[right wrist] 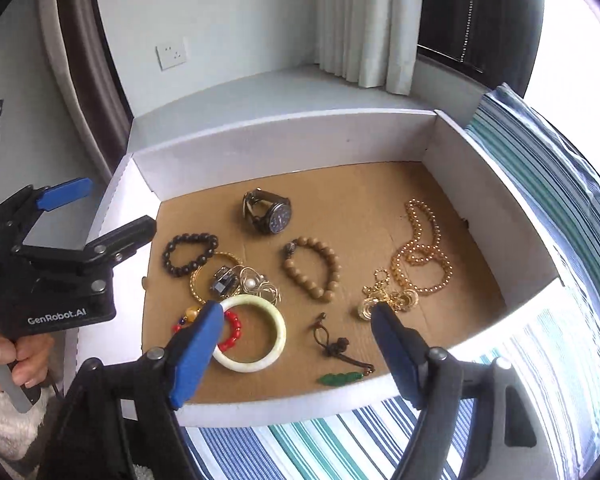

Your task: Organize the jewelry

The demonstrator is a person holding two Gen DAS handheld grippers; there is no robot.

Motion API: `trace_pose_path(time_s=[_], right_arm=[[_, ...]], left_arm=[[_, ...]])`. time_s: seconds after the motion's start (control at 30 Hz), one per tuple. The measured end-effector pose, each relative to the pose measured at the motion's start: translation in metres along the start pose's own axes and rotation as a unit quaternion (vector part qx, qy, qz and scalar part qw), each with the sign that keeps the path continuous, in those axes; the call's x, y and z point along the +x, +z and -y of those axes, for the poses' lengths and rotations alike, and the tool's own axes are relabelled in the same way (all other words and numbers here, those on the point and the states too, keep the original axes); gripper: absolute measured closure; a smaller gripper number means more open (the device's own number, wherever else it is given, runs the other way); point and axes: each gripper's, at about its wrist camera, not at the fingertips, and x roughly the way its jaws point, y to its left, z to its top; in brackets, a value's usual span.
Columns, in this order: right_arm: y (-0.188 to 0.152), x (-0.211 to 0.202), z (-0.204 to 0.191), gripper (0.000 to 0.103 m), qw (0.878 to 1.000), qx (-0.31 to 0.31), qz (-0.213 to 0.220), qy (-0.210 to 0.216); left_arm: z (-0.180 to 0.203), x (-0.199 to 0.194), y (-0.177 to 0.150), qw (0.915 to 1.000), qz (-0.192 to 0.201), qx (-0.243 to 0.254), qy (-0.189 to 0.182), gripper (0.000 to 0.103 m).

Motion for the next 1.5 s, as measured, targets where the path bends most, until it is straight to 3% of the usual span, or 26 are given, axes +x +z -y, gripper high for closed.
trace_pose_path(time_s=[0.2, 0.4, 0.57, 0.97, 1.5], right_arm=[[-0.005, -0.020, 0.006, 0.022, 0.998, 0.044, 0.024, -0.032], [-0.001, -0.030, 0.000, 0.022, 0.996, 0.063, 0.023, -0.060], [0.008, -0.035, 0.001, 0.022, 0.995, 0.079, 0.020, -0.061], [0.021, -0.037, -0.002, 0.022, 0.995, 0.048, 0.029, -0.086], [0.016, -0.042, 0.010, 0.022, 0.993, 0.050, 0.024, -0.100]], left_arm=[[0.003, -0.034, 0.002, 0.9992, 0.029, -0.021, 0.015, 0.001], [0.002, -0.039, 0.011, 0.9993, -0.024, -0.027, -0.003, 0.001], [-0.006, -0.033, 0.009, 0.9978, -0.044, -0.048, -0.014, 0.001], [-0.017, -0.021, 0.008, 0.9925, -0.088, -0.084, -0.011, 0.001], [-0.008, -0.026, 0.006, 0.9931, -0.081, -0.084, -0.010, 0.001]])
